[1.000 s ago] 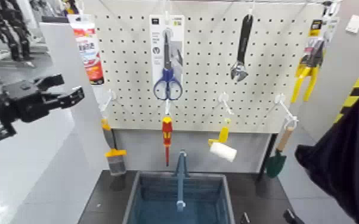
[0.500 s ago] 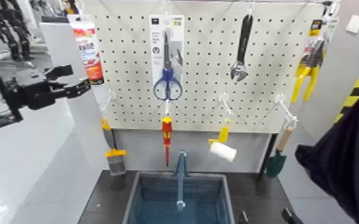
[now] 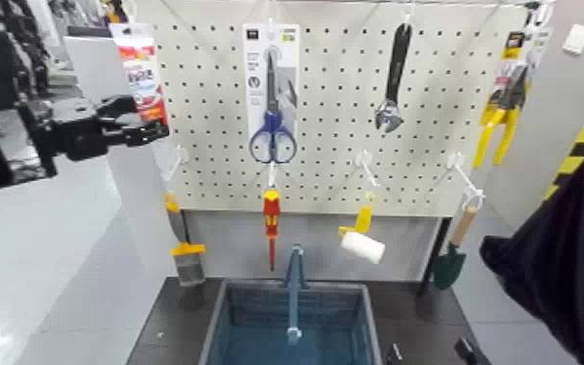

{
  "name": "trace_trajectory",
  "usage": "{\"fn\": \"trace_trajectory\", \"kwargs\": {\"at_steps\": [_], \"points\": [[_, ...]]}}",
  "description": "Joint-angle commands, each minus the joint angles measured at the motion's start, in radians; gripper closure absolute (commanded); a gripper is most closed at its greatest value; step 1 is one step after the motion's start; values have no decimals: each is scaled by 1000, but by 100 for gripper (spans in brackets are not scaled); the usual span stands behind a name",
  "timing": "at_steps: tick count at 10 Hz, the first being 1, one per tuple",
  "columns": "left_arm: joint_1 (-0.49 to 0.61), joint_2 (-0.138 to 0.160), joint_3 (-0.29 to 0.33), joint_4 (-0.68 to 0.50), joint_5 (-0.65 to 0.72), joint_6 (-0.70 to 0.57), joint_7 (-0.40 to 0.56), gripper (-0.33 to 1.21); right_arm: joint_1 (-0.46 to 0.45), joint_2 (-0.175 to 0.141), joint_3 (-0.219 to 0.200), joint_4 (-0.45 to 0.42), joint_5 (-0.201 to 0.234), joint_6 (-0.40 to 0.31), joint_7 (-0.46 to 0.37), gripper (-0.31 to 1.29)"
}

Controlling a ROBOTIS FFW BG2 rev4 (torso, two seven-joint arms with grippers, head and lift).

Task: Put the red glue tube into the crate.

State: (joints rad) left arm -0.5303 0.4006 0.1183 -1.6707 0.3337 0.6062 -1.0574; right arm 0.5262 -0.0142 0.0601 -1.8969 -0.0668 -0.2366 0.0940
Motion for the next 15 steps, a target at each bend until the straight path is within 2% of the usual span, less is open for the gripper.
{"fn": "trace_trajectory", "kwargs": {"at_steps": [1, 3, 6, 9, 11, 12, 15], "points": [[-45, 4, -34, 46, 7, -10, -29, 31, -3, 0, 1, 2, -1, 3, 3, 11], [-53, 6, -40, 54, 16, -8, -39, 32, -5, 0, 1, 2, -2, 5, 6, 11], [-54, 9, -43, 49, 16, -3, -49, 44, -5, 0, 1, 2, -4, 5, 7, 11], [-59, 11, -42, 43, 21, 0, -49, 84, -5, 0, 3, 2, -4, 6, 7, 11], [-63, 14, -39, 40, 34, 3, -49, 89, -5, 0, 3, 2, -4, 6, 7, 11], [-68, 15, -39, 40, 33, 3, -49, 97, -5, 2, 3, 2, -4, 5, 7, 11], [-76, 17, -43, 39, 34, 4, -47, 97, -6, 2, 1, 4, -4, 5, 7, 11]]}}
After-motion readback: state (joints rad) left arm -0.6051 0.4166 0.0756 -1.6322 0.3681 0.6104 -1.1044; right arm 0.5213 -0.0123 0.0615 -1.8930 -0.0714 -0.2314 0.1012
